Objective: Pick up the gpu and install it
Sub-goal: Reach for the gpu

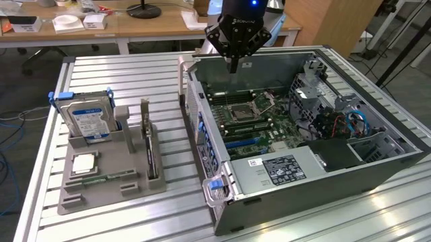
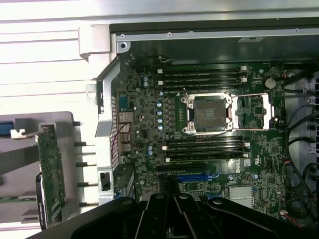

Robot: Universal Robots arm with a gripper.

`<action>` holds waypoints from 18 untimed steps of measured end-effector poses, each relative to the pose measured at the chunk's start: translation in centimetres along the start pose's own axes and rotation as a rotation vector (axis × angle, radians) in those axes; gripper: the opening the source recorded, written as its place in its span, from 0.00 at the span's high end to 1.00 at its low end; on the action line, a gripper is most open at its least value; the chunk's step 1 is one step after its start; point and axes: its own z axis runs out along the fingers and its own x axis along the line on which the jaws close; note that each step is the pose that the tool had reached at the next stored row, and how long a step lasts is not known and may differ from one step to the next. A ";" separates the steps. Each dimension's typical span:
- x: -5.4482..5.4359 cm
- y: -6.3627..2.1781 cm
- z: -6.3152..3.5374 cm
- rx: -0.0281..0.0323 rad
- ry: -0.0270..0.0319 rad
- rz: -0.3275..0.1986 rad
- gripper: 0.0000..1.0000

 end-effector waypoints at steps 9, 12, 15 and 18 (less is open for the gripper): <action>0.0 0.00 0.00 0.0000 0.0001 0.000 0.89; 0.5 -0.04 0.00 0.0000 0.0001 0.000 0.89; 0.7 -0.05 0.00 0.0000 0.0000 -0.001 0.89; 0.8 -0.06 0.00 0.0000 0.0001 -0.001 0.89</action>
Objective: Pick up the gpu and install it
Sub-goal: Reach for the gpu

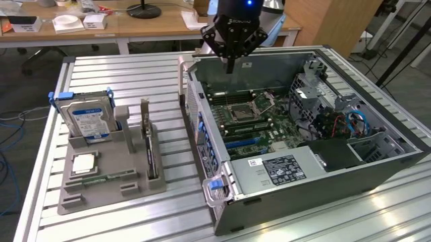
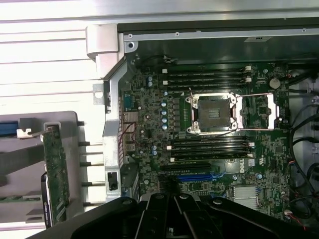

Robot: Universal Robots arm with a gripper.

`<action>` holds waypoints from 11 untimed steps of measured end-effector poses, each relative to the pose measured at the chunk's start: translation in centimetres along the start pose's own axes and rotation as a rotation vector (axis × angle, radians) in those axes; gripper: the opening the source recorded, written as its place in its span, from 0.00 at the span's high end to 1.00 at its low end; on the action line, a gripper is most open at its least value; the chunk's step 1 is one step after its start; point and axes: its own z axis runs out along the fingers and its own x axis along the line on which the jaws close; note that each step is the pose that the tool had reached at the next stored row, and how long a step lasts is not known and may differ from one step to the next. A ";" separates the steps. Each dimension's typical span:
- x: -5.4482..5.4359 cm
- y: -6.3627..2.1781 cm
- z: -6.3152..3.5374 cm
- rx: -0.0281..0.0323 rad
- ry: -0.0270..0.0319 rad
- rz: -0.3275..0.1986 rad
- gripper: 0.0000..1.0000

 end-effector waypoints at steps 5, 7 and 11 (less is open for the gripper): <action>0.3 -0.02 0.00 0.0000 0.0000 -0.001 0.89; 0.4 -0.03 -0.01 0.0001 0.0001 -0.001 0.89; 0.6 -0.05 0.00 0.0000 0.0001 -0.001 0.89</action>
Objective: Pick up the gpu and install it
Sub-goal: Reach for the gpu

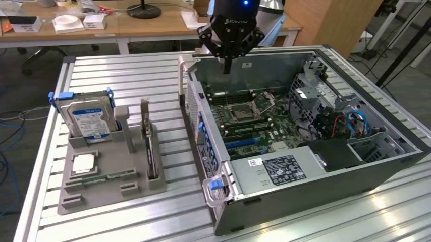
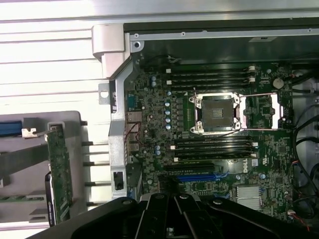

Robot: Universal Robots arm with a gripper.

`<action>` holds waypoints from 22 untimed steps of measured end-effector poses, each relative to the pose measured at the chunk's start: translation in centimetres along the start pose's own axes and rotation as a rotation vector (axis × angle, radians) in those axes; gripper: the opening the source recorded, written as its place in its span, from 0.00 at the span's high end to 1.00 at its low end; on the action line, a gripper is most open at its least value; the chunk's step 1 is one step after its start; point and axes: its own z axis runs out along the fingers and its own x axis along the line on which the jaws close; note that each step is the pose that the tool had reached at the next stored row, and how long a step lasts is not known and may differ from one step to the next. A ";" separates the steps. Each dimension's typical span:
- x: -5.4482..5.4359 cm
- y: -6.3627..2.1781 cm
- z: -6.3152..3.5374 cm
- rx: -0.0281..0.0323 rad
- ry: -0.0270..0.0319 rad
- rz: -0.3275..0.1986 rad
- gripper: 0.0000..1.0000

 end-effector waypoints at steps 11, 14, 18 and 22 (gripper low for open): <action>0.9 -0.06 -0.01 0.0000 0.0000 -0.001 0.89; 1.2 -0.08 -0.01 0.0001 0.0000 -0.001 0.89; 1.5 -0.11 -0.01 0.0000 0.0001 -0.002 0.89; 1.8 -0.13 -0.01 0.0000 0.0001 -0.003 0.89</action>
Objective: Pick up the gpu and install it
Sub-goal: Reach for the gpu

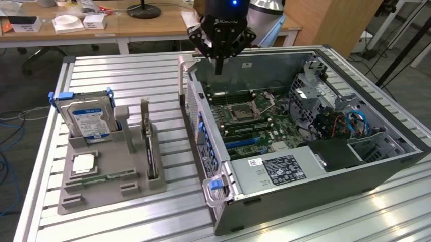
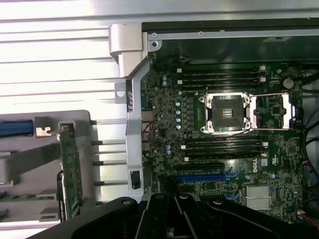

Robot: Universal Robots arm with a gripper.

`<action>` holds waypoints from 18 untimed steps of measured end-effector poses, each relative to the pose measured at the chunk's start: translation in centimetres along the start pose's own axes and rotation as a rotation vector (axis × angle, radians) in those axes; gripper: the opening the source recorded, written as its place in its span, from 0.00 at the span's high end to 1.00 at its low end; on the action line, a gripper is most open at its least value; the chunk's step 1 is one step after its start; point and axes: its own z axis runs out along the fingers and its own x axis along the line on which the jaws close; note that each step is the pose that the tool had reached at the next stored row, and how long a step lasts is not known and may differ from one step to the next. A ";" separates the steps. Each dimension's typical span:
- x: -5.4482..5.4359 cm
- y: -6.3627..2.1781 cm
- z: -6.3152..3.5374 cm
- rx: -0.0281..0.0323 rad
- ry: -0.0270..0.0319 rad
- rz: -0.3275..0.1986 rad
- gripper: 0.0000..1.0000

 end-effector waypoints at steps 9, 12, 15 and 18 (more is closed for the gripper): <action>0.7 -0.05 -0.01 0.0000 0.0002 -0.003 0.89; 0.9 -0.07 -0.01 0.0000 0.0002 -0.004 0.89; 1.1 -0.08 -0.01 0.0000 0.0003 -0.005 0.89; 1.3 -0.09 -0.01 0.0000 0.0003 -0.007 0.89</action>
